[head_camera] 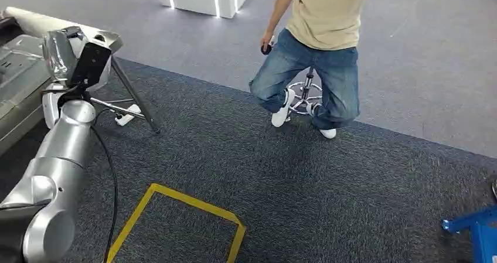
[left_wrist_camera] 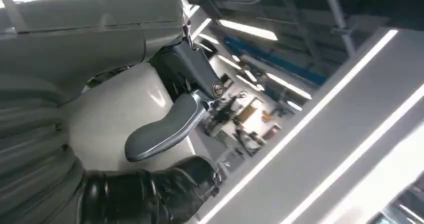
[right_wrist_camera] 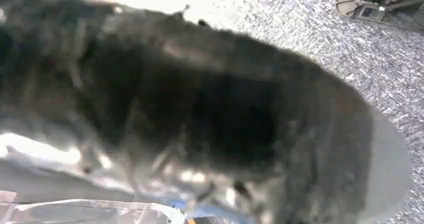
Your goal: Take the parts from the cabinet and place them on the table.
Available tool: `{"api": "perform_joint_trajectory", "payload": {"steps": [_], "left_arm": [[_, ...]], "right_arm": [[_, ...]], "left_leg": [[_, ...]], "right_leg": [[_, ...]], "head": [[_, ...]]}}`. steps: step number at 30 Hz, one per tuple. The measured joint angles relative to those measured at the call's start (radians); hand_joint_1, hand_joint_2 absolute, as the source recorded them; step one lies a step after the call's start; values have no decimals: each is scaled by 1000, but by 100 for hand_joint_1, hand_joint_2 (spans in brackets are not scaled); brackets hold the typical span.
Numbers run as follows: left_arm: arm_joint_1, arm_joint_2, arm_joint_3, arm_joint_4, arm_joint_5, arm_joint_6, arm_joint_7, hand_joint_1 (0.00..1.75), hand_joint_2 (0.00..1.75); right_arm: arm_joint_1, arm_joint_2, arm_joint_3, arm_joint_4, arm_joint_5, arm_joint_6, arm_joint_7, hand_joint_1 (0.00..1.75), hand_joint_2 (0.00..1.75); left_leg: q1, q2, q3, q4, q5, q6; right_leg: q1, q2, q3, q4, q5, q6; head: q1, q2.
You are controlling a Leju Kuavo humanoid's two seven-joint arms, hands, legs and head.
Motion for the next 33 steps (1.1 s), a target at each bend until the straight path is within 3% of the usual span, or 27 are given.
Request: {"api": "perform_joint_trajectory", "payload": {"steps": [1, 2, 3, 4, 7, 8, 9, 10, 12, 13, 14, 15, 17, 18, 19, 21, 23, 24, 25, 26, 28, 29, 30, 31, 32, 33], "left_arm": [[0, 0, 0, 0, 1, -1, 0, 175, 175], [-1, 0, 0, -1, 2, -2, 0, 175, 175], [-2, 1, 0, -4, 7, -2, -2, 175, 175], [-3, 0, 0, -7, 12, -5, -5, 175, 175], [10, 5, 3, -13, 24, -6, -10, 175, 175], [14, 7, 5, -17, 26, -7, -12, 175, 175], [15, 7, 5, -21, 29, -8, -15, 175, 175], [13, 7, 5, -23, 32, -8, -14, 175, 175], [19, 6, 5, -23, 32, -10, -15, 175, 175], [23, 5, 5, -23, 32, -13, -15, 175, 175], [28, 5, 5, -23, 32, -14, -15, 175, 175], [31, 5, 5, -23, 32, -15, -15, 175, 175], [30, 4, 5, -24, 32, -16, -15, 175, 175], [29, 4, 5, -25, 32, -16, -16, 175, 175], [27, 3, 5, -25, 32, -16, -16, 175, 175], [27, 5, 6, -26, 33, -17, -15, 175, 175], [27, 7, 6, -28, 33, -17, -15, 175, 175], [29, 9, 7, -31, 32, -17, -16, 175, 175], [21, 13, 8, -31, 32, -16, -14, 175, 175], [16, 13, 8, -32, 32, -16, -14, 175, 175], [17, 13, 8, -32, 32, -14, -12, 175, 175], [19, 13, 8, -32, 32, -14, -10, 175, 175], [20, 13, 8, -32, 30, -12, -8, 175, 175], [19, 14, 8, -32, 27, -9, -6, 175, 175], [17, 14, 8, -33, 24, -3, -5, 175, 175], [14, 14, 8, -34, 21, 1, -4, 175, 175]], "right_arm": [[0, 0, 0, 0, 0, 0, 0, 0, 0], [-1, 1, 0, 0, 0, 0, 0, 0, 0], [-1, 2, 0, 0, 0, 0, 0, 0, 0], [-2, 3, 0, 0, 1, 0, 0, 0, 0], [-6, 3, 1, 0, 3, 0, 0, 0, 0], [-7, 4, 2, 0, 3, 0, 0, 0, 0], [-7, 3, 2, 0, 3, 0, 0, 0, 0], [-6, 4, 2, 0, 3, 0, -1, 0, 0], [-1, 4, 2, 0, 3, 0, -1, 0, 0], [0, 4, 2, 0, 3, 0, -1, 0, 0], [2, 4, 2, 0, 3, 0, -1, 0, 0], [2, 4, 2, 0, 3, 0, -1, 0, 0], [0, 4, 2, 0, 3, 0, -1, 0, 0], [0, 4, 2, 0, 3, 0, -1, 0, 0], [1, 3, 2, 0, 3, 0, -1, 0, 0], [-1, 3, 2, 0, 3, 0, -2, 0, 0], [-2, 4, 2, 0, 3, 0, -3, 0, 0], [-3, 5, 2, 0, 4, 0, -3, 0, 0], [-3, 5, 2, 0, 5, 0, -5, 0, 0], [-2, 6, 2, 0, 5, 0, -5, 0, 0], [0, 6, 2, 0, 6, 1, -6, 0, 0], [1, 6, 2, 0, 6, 1, -6, 0, 0], [1, 6, 2, 0, 6, 1, -6, 0, 0], [0, 6, 2, 0, 6, 1, -6, 0, 0], [0, 8, 2, 0, 6, 2, -7, 0, 0], [-1, 8, 2, 0, 6, 2, -8, 0, 0]], "left_leg": [[0, 6, 42, -80, 44, 1], [-1, 31, 91, -169, 83, 5], [-8, 83, 124, -239, 84, 9], [-22, 89, 131, -248, 78, 22], [-24, 42, 126, -246, 77, 40], [-13, 28, 133, -257, 83, 50], [-13, 17, 134, -259, 85, 53], [-11, 9, 134, -258, 85, 60], [-13, -14, 134, -258, 83, 67], [-15, -27, 134, -257, 82, 68], [-16, -43, 133, -255, 82, 69], [-17, -58, 134, -251, 80, 69], [-16, -86, 134, -244, 77, 64], [-16, -96, 133, -241, 75, 61], [-21, -104, 127, -237, 73, 56], [-10, -126, 122, -237, 78, 45], [-11, -155, 122, -244, 83, 29], [-8, -117, 118, -236, 76, 29], [-14, -50, 103, -199, 52, 24], [-12, -23, 75, -141, 19, 20], [-6, -8, 0, 11, -43, 12], [-4, -6, -22, 51, -49, 10], [0, -2, -19, 40, -28, 8], [2, 2, 6, -10, 4, 7], [3, 14, 57, -102, 50, 8], [2, 50, 108, -191, 84, 10]], "right_leg": [[0, -14, 5, 0, -4, 3], [0, -25, 11, 0, -9, 6], [4, -37, 17, 0, -13, 11], [11, -44, 18, 2, -18, 18], [14, -82, 30, -5, -25, 32], [11, -82, 31, -2, -32, 41], [7, -27, 26, 19, -47, 46], [6, 15, -1, 74, -83, 45], [6, 46, -84, 238, -155, 44], [7, 50, -116, 292, -167, 44], [7, 51, -132, 308, -153, 43], [8, 52, -126, 278, -122, 40], [8, 68, -67, 128, -26, 33], [7, 103, -36, 50, 13, 28], [2, 145, -26, 27, -5, 26], [10, 123, -21, 19, -1, 28], [6, 97, -11, 10, 2, 16], [2, 82, -4, -2, 7, 9], [6, 71, 2, -7, 7, 2], [8, 59, 3, -6, 5, -2], [9, 32, 5, -6, 1, -5], [9, 20, 5, -5, -1, -4], [9, 5, 7, -5, -2, -2], [9, -7, 9, -5, -5, 0], [9, -21, 13, -4, -9, 3], [9, -32, 18, -3, -14, 8]], "head": [[1, 0], [0, 0], [1, 0], [1, 0], [2, 0], [3, 0], [3, 0], [3, 0], [3, 0], [2, 0], [2, 0], [3, 0], [3, 0], [3, 0], [2, 0], [2, 0], [2, 0], [2, 0], [-3, 0], [-3, 0], [-3, 0], [-3, 0], [-3, 0], [-3, 0], [-3, 0], [-3, 0]]}}
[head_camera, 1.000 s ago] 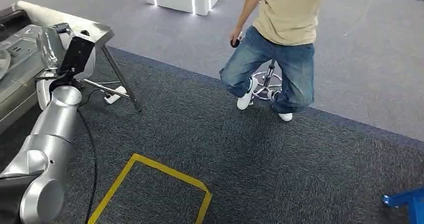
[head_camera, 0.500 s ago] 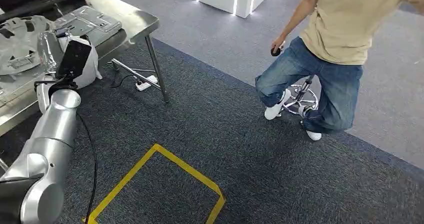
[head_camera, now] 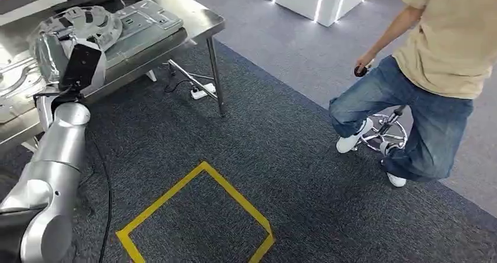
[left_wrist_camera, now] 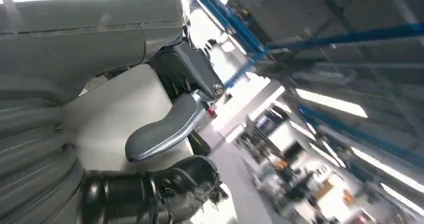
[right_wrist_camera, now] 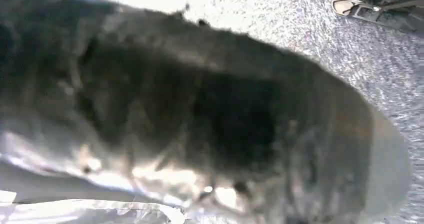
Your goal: Take the parts from the cabinet and place them on the table.
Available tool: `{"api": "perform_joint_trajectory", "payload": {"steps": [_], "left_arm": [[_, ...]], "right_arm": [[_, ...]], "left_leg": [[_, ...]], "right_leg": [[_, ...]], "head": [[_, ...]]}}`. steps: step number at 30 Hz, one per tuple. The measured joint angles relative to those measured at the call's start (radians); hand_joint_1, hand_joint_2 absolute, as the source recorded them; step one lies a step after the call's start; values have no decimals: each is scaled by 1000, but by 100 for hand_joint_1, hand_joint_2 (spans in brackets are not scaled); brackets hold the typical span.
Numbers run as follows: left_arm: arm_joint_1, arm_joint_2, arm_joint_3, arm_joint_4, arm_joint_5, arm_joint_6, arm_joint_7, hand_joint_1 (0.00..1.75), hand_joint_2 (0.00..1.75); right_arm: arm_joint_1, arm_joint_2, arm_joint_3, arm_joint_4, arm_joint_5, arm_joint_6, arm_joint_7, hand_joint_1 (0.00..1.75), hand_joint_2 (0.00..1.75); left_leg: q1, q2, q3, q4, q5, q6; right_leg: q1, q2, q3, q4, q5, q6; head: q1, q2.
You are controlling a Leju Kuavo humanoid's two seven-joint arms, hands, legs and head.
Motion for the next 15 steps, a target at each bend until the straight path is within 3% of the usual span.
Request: {"api": "perform_joint_trajectory", "payload": {"steps": [1, 2, 5, 6, 7, 8, 10, 11, 12, 13, 14, 15], "left_arm": [[-3, 0, 0, -2, -1, 3, 0, 175, 175], [-5, -1, 0, -3, -4, 5, 1, 175, 175], [-3, 6, 1, -5, -7, 13, 2, 175, 175], [-2, 5, 1, -8, -11, 17, 3, 175, 175], [-6, 5, 1, -9, -12, 24, 4, 175, 175], [-9, 5, 1, -9, -13, 27, 8, 175, 175], [-7, 3, 1, -9, -14, 33, 10, 175, 175], [-5, 2, 1, -9, -15, 34, 10, 175, 175], [-4, 2, 1, -9, -15, 34, 10, 175, 175], [-4, 2, 1, -9, -16, 34, 11, 175, 175], [-5, 1, 1, -9, -18, 34, 11, 175, 175], [-6, 1, 1, -9, -19, 34, 12, 175, 175]], "right_arm": [[0, 0, 0, 0, 0, 0, 0, 0, 0], [0, 0, 0, 0, 1, 0, 0, 0, 0], [-5, 0, 0, 0, 1, 0, 0, 0, 0], [-6, 0, 0, 0, 2, 0, 0, 0, 0], [-6, 0, 0, 0, 2, 0, 0, 0, 0], [-6, 1, 0, 0, 2, 0, 0, 0, 0], [-1, 1, 0, 0, 2, 0, 0, 0, 0], [0, 0, 0, 0, 2, 0, 1, 0, 0], [1, 1, 0, 0, 2, 0, 2, 0, 0], [2, 1, 0, 0, 2, 0, 2, 0, 0], [1, 1, 0, 0, 3, 0, 2, 0, 0], [0, 1, 0, 0, 3, 1, 2, 0, 0]], "left_leg": [[-13, 53, 22, -45, -17, 1], [-14, 33, 25, -51, -11, 15], [-21, -8, 20, -50, -14, 28], [-10, -20, 27, -58, -9, 37], [-10, -32, 27, -59, -10, 41], [-11, -40, 27, -58, -9, 47], [-15, -63, 27, -58, -11, 54], [-17, -78, 27, -58, -12, 56], [-19, -95, 28, -57, -12, 56], [-20, -112, 29, -55, -12, 56], [-21, -126, 31, -54, -13, 55], [-21, -139, 33, -53, -14, 53]], "right_leg": [[6, -10, 3, 0, -4, 6], [11, -18, 5, 2, -9, 12], [12, -55, 17, -5, -16, 28], [7, -48, 15, 1, -25, 37], [3, 19, 8, 31, -47, 40], [-1, 57, -24, 96, -85, 39], [1, 79, -104, 249, -146, 39], [0, 82, -139, 306, -157, 39], [0, 82, -152, 314, -141, 37], [1, 85, -143, 274, -101, 33], [1, 91, -117, 204, -52, 28], [2, 110, -80, 111, 3, 20]], "head": [[0, 0], [2, 0], [2, 0], [3, 0], [3, 0], [3, 0], [3, 0], [3, 0], [3, 0], [3, 0], [3, 0], [3, 0]]}}
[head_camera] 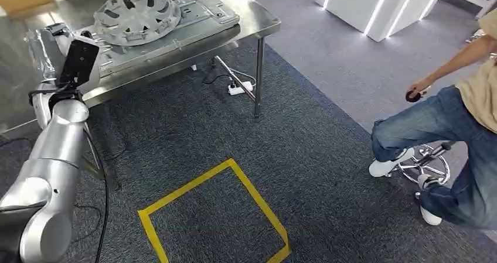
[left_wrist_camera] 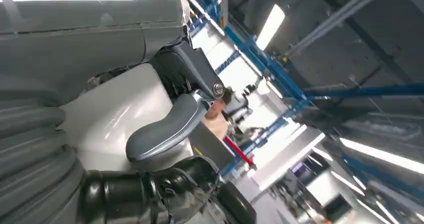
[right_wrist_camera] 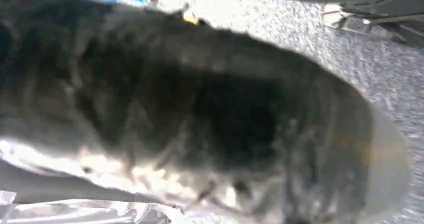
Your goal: Take the parts from the cabinet and place them on the table.
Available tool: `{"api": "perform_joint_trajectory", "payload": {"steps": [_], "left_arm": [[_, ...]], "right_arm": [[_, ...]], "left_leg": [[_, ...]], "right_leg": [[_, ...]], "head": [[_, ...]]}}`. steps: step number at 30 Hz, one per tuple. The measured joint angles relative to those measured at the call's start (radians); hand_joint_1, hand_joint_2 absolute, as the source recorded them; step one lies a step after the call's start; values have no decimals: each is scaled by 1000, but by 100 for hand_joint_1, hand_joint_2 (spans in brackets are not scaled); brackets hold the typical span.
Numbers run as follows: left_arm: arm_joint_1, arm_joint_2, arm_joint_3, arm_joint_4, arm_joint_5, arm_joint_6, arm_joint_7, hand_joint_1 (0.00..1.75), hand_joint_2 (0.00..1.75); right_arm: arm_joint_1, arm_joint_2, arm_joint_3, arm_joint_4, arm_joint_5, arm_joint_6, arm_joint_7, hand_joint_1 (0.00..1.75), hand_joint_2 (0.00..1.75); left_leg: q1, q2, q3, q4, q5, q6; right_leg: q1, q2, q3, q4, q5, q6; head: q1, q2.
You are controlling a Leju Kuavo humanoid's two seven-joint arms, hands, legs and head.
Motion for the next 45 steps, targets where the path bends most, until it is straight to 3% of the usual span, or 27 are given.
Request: {"api": "perform_joint_trajectory", "payload": {"steps": [1, 2, 5, 6, 8, 9, 12, 13, 15, 16, 17, 18, 21, 22, 24, 27, 29, 31, 32, 33, 37, 38, 39, 40, 42, 43, 45], "left_arm": [[-1, 0, 0, 0, -1, 0, 1, 175, 175], [-5, 0, 0, 0, -2, 0, 1, 175, 175], [-5, 7, 3, 0, -1, 2, 6, 175, 175], [-5, 9, 3, 0, -2, 2, 6, 175, 175], [-11, 13, 4, 0, -1, 2, 8, 175, 175], [-15, 13, 4, 0, -1, 3, 7, 175, 175], [-6, 13, 5, 2, 0, 3, 8, 175, 175], [-2, 13, 6, 2, 0, 3, 8, 175, 175], [-2, 13, 7, 2, 0, 3, 8, 175, 175], [-4, 13, 9, 2, -1, 5, 8, 175, 175], [-6, 13, 10, 2, -1, 7, 7, 175, 175], [-6, 12, 10, 2, -2, 9, 8, 175, 175], [-5, 13, 16, 2, -2, 15, 10, 175, 175], [-6, 13, 19, 1, -5, 16, 12, 175, 175], [-14, 13, 19, 1, -6, 20, 15, 175, 175], [-10, 9, 19, 2, -7, 21, 16, 175, 175], [-8, 8, 19, 2, -10, 21, 18, 175, 175], [-9, 7, 19, 2, -11, 21, 18, 175, 175], [-10, 7, 19, 2, -11, 21, 18, 175, 175], [-10, 7, 19, 2, -12, 22, 18, 175, 175], [-12, 10, 20, 5, -13, 24, 21, 175, 175], [-10, 10, 20, 5, -13, 24, 21, 175, 175], [-14, 12, 20, 6, -13, 24, 21, 175, 175], [-18, 10, 20, 7, -13, 24, 22, 175, 175], [-14, 8, 20, 13, -14, 23, 22, 175, 175], [-10, 8, 20, 16, -15, 23, 23, 175, 175], [-8, 8, 20, 22, -14, 20, 21, 175, 175]], "right_arm": [[1, 0, 0, 0, 0, 0, 0, 0, 0], [1, 0, 0, 0, 0, 0, 0, 0, 0], [-3, 0, 1, 0, 2, 1, 0, 0, 0], [-3, 0, 1, 0, 2, 2, 0, 0, 0], [-3, 2, 2, 0, 3, 3, 1, 0, 0], [-2, 3, 2, 0, 3, 3, 1, 0, 0], [0, 3, 3, 0, 3, 3, 1, 0, 0], [0, 3, 3, 0, 3, 3, 1, 0, 0], [0, 3, 4, 0, 3, 3, 1, 0, 0], [-1, 3, 5, 0, 3, 3, 1, 0, 0], [-1, 2, 6, 0, 3, 2, 1, 0, 0], [-3, 2, 8, 0, 3, 2, 1, 0, 0], [-5, 3, 9, 0, 3, 2, 2, 0, 0], [-7, 3, 9, 0, 3, 1, 4, 0, 0], [-6, 3, 10, 0, 3, 0, 5, 0, 0], [-2, 3, 10, 0, 3, 0, 6, 0, 0], [-1, 3, 10, 0, 3, 0, 8, 0, 0], [-2, 3, 10, 0, 3, 0, 8, 0, 0], [-2, 2, 10, 0, 3, 0, 9, 0, 0], [-3, 2, 10, 0, 3, 0, 10, 0, 0], [-5, 1, 10, 0, 3, 0, 15, 0, 0], [-5, 2, 10, 0, 2, 1, 16, 0, 0], [-5, 2, 10, 0, 1, 3, 16, 0, 0], [-4, 3, 10, 0, -2, 5, 16, 0, 0], [-2, 3, 10, 0, -5, 16, 19, 0, 0], [-2, 3, 10, 0, -6, 19, 21, 0, 0], [-2, 3, 10, 0, -6, 20, 26, 0, 0]], "left_leg": [[3, -8, -2, 0, -1, -2], [-3, -20, -7, 4, -2, -7], [13, -56, -12, -5, 7, -30], [7, -70, -10, -10, 8, -38], [5, 37, -37, 54, -33, -39], [7, 65, -73, 128, -70, -44], [16, 82, -156, 280, -116, -55], [20, 86, -152, 269, -101, -59], [26, 98, -88, 143, -26, -64], [27, 126, -40, 55, 13, -66], [14, 171, -18, 18, -4, -67], [15, 153, -19, 11, 0, -47], [7, 116, -21, 14, -3, -27], [13, 103, -15, 7, 2, -19], [12, 89, -14, 6, 1, -10], [4, 56, -15, 7, -1, -1], [0, 25, -14, 9, -2, -1], [-1, -1, -12, 10, -2, -1], [-1, -11, -11, 10, -2, -1], [0, -18, -14, 9, -1, -5], [12, -68, -21, -2, 11, -33], [12, -39, -24, 10, 3, -31], [4, 23, -36, 38, -19, -34], [6, 56, -63, 97, -55, -39], [13, 78, -132, 243, -119, -49], [19, 82, -152, 282, -126, -54], [30, 89, -117, 222, -79, -64]], "right_leg": [[-1, 50, 23, -74, 28, -7], [-5, 70, 35, -93, 18, -11], [6, 38, 44, -101, 15, -11], [-2, 23, 54, -115, 20, -17], [-1, -4, 71, -135, 25, -26], [1, -18, 72, -134, 24, -28], [2, -59, 74, -132, 16, -31], [2, -71, 74, -130, 13, -29], [2, -98, 76, -122, 4, -24], [1, -109, 78, -115, -3, -19], [9, -116, 77, -110, -11, -11], [12, -124, 78, -104, -17, -5], [10, -157, 89, -109, -22, 6], [4, -151, 88, -104, -33, 16], [-2, -56, 49, -15, -87, 18], [-1, -28, -72, 205, -163, 15], [1, -25, -82, 184, -113, 7], [7, -8, -17, 20, -14, -8], [8, 29, 17, -66, 21, -15], [2, 67, 26, -81, 9, -18], [13, 24, 44, -109, 16, -21], [3, 6, 55, -126, 26, -26], [6, -1, 63, -136, 28, -30], [8, -9, 66, -139, 27, -37], [7, -29, 67, -139, 25, -36], [6, -38, 66, -139, 24, -35], [2, -50, 67, -135, 21, -30]], "head": [[0, 0], [0, 0], [0, 0], [0, 0], [-6, 0], [-6, 0], [-6, 0], [-6, 0], [-6, 0], [-6, 0], [-7, 0], [-3, 0], [-2, 0], [-1, 0], [-1, 0], [-1, 0], [-1, 0], [-2, 0], [-2, 0], [-2, 0], [-2, 0], [-2, 0], [-3, 0], [-4, 0], [-5, 0], [-5, 0], [-5, 0]]}}
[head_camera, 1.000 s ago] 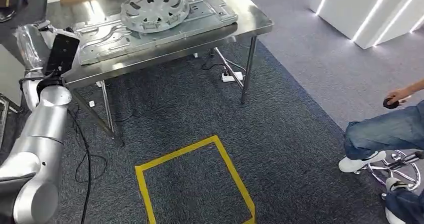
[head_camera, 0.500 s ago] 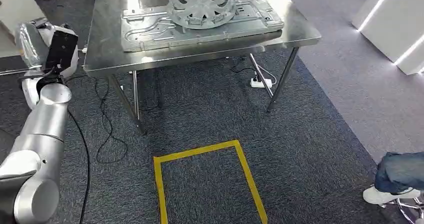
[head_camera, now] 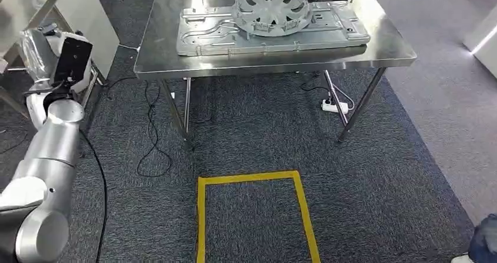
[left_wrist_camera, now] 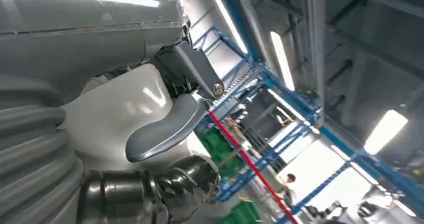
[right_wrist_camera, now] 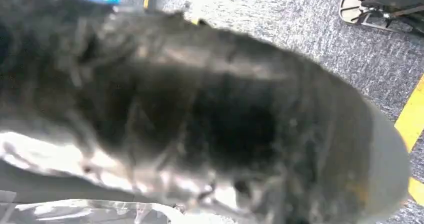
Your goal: Take the parts from the cabinet and place them on the table.
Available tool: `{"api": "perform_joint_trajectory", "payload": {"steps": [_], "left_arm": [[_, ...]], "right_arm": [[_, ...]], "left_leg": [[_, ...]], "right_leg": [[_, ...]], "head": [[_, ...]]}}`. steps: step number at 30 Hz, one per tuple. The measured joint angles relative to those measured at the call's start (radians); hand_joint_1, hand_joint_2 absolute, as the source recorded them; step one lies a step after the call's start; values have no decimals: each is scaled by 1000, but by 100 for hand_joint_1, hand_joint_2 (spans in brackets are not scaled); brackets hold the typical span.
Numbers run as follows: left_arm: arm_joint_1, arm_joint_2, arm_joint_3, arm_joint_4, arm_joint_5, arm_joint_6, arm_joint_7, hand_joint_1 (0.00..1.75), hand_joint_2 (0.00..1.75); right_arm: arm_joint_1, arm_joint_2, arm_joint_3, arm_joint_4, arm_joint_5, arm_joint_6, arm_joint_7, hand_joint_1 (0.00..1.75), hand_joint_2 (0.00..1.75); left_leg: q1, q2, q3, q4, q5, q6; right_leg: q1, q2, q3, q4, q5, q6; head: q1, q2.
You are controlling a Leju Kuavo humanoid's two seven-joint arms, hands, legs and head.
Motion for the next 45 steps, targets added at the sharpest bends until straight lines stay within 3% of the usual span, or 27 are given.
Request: {"api": "perform_joint_trajectory", "payload": {"steps": [2, 3, 4, 7, 9, 12, 13, 15, 17, 18, 19, 22, 24, 25, 27, 28, 29, 30, 32, 33, 34, 35, 39, 40, 43, 44, 45], "left_arm": [[-2, 0, 0, 0, 1, -5, -3, 175, 175], [-4, 0, 0, 1, 3, -8, -3, 175, 175], [-5, -2, 0, 1, 4, -14, -5, 175, 175], [-4, -1, 0, 3, 13, -27, -6, 175, 175], [-8, -2, 0, 3, 14, -31, -10, 175, 175], [-10, -2, 0, 4, 16, -38, -11, 175, 175], [-9, -2, 0, 5, 17, -39, -11, 175, 175], [-8, -3, 0, 5, 20, -41, -11, 175, 175], [-8, -3, 0, 5, 21, -43, -11, 175, 175], [-9, -3, 0, 5, 21, -44, -12, 175, 175], [-9, -3, 0, 5, 22, -47, -14, 175, 175], [-5, -3, 0, 5, 24, -58, -16, 175, 175], [-4, -3, 0, 3, 24, -59, -18, 175, 175], [-6, -3, 0, 3, 24, -59, -19, 175, 175], [-3, -3, 0, 3, 24, -59, -20, 175, 175], [2, -3, 0, 3, 24, -59, -20, 175, 175], [7, -3, 0, 3, 24, -60, -20, 175, 175], [9, -3, 0, 3, 24, -60, -20, 175, 175], [7, -3, 0, 2, 24, -69, -20, 175, 175], [6, -3, 0, -1, 24, -76, -20, 175, 175], [3, -3, 0, -2, 27, -79, -20, 175, 175], [4, -3, 0, -6, 27, -80, -19, 175, 175], [3, -4, 0, -13, 27, -86, -17, 175, 175], [0, -6, 0, -17, 27, -87, -17, 175, 175], [-1, -7, 0, -20, 27, -92, -17, 175, 175], [0, -9, 0, -20, 26, -93, -17, 175, 175], [-1, -11, 0, -20, 24, -93, -16, 175, 175]], "right_arm": [[0, 0, 0, 0, 0, 0, 4, 0, 0], [0, 0, 0, 0, 0, 0, 6, 0, 0], [-3, 0, 0, 0, 1, 0, 7, 0, 0], [-4, 0, 0, 0, 5, 0, 7, 0, 0], [-3, 0, 0, 0, 6, 0, 8, 0, 0], [-1, 0, 0, 0, 6, 0, 10, 0, 0], [1, 0, 0, 0, 6, 0, 10, 0, 0], [3, 0, 0, 0, 8, 0, 11, 0, 0], [2, 0, 0, 0, 9, 1, 12, 0, 0], [2, 0, 0, 0, 9, 1, 12, 0, 0], [1, 0, 0, 0, 9, 2, 12, 0, 0], [0, 0, 0, 0, 10, 2, 12, 0, 0], [1, 2, 0, 0, 11, 2, 13, 0, 0], [0, 3, 0, 0, 11, 3, 13, 0, 0], [0, 3, 1, 0, 12, 4, 13, 0, 0], [0, 5, 1, 0, 12, 4, 13, 0, 0], [1, 5, 1, 0, 13, 4, 13, 0, 0], [1, 5, 1, 0, 13, 4, 13, 0, 0], [1, 5, 1, 0, 13, 6, 13, 0, 0], [1, 5, 1, 0, 14, 7, 13, 0, 0], [0, 5, 1, 0, 14, 6, 13, 0, 0], [-1, 5, 1, 0, 14, 6, 12, 0, 0], [-1, 6, 1, 0, 14, 5, 12, 0, 0], [-1, 6, 1, 0, 14, 5, 12, 0, 0], [0, 6, 1, 0, 15, 5, 12, 0, 0], [1, 6, 1, 0, 15, 5, 12, 0, 0], [1, 6, 2, 0, 16, 5, 11, 0, 0]], "left_leg": [[8, 10, 97, -167, 73, -8], [3, 19, 123, -214, 58, -11], [-3, 10, 124, -215, 62, 8], [-10, 5, 121, -212, 59, 28], [-6, 4, 127, -219, 63, 40], [-12, 3, 126, -219, 60, 52], [-16, 1, 127, -219, 60, 55], [-21, -8, 128, -218, 59, 56], [-22, -14, 131, -218, 58, 56], [-22, -15, 133, -218, 57, 55], [-26, -16, 130, -217, 56, 50], [-20, -18, 131, -223, 59, 36], [-19, -13, 127, -210, 47, 29], [-20, -9, 110, -170, 15, 25], [-17, -8, 42, -20, -57, 17], [-15, -7, 10, 43, -76, 12], [-14, -5, -2, 64, -71, 9], [-11, -3, 8, 39, -45, 6], [-6, 1, 83, -114, 41, 1], [-3, 8, 120, -195, 60, -2], [-15, 7, 132, -203, 43, 4], [-10, 3, 129, -203, 47, 20], [-12, 1, 132, -213, 53, 45], [-12, 1, 132, -213, 53, 49], [-16, 1, 131, -213, 52, 57], [-18, 0, 131, -213, 51, 58], [-19, -2, 132, -212, 51, 58]], "right_leg": [[-5, -7, 0, 12, -8, 12], [-1, -10, -4, 21, -15, 23], [0, -10, -7, 28, -19, 28], [-4, -15, -4, 24, -17, 41], [-8, 1, -13, 51, -42, 50], [-5, 16, -125, 276, -146, 49], [-5, 17, -157, 334, -156, 48], [-3, 19, -158, 310, -113, 40], [5, 25, -84, 144, -18, 23], [11, 31, -46, 58, 12, 13], [16, 31, -35, 37, -3, 9], [22, 30, -35, 32, 0, 6], [10, 21, -19, 6, 14, -5], [10, 21, -17, 3, 15, -11], [10, 21, -17, 5, 14, -12], [10, 21, -17, 5, 14, -13], [9, 21, -17, 7, 13, -13], [8, 21, -17, 10, 11, -10], [3, 20, -17, 23, 1, -2], [4, 20, -19, 34, -7, 5], [9, 21, -25, 41, -11, 11], [9, 21, -27, 42, -11, 14], [2, 21, -29, 53, -21, 33], [2, 22, -45, 88, -47, 36], [1, 23, -150, 302, -144, 42], [1, 23, -175, 346, -148, 41], [2, 23, -172, 333, -126, 38]], "head": [[0, 0], [0, 0], [1, 0], [1, 0], [2, 0], [1, 0], [2, 0], [2, 0], [2, 0], [2, 0], [1, 0], [2, 0], [2, 0], [0, 0], [1, 0], [1, 0], [1, 0], [1, 0], [1, 0], [1, 0], [0, 0], [5, 0], [4, 0], [5, 0], [5, 0], [5, 0], [5, 0]]}}
